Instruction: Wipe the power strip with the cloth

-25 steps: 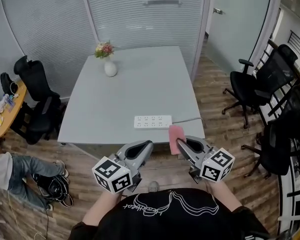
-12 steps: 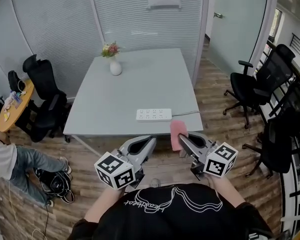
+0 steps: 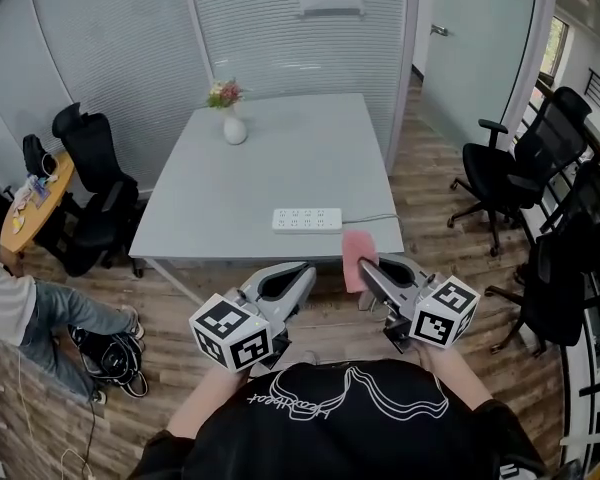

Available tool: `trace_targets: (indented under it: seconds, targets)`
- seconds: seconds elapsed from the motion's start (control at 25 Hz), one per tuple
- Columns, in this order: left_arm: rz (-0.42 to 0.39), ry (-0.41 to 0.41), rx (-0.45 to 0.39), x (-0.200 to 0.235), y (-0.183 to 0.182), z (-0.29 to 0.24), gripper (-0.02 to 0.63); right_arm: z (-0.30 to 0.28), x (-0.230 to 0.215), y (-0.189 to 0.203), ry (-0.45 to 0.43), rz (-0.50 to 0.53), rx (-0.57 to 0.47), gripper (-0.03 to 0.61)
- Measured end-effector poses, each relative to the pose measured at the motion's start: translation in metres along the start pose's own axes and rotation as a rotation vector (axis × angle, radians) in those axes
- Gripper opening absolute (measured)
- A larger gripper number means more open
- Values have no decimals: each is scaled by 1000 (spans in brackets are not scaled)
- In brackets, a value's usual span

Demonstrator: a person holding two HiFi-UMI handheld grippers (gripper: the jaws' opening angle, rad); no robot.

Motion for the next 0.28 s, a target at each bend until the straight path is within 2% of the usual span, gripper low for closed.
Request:
trace_targets:
  seconds: [0.28]
  targets:
    - [-11, -1, 1, -13, 4, -4, 14, 11, 2, 2, -8, 3, 2, 31]
Point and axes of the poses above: the fingertips, and each gripper's own axes: z backward along the fingers, x to its left, y out of its underside, the point moved 5 cm from there along z, backward along the fingers, and after that the axes turned 11 degrees about -y, right-handed, at the moved point
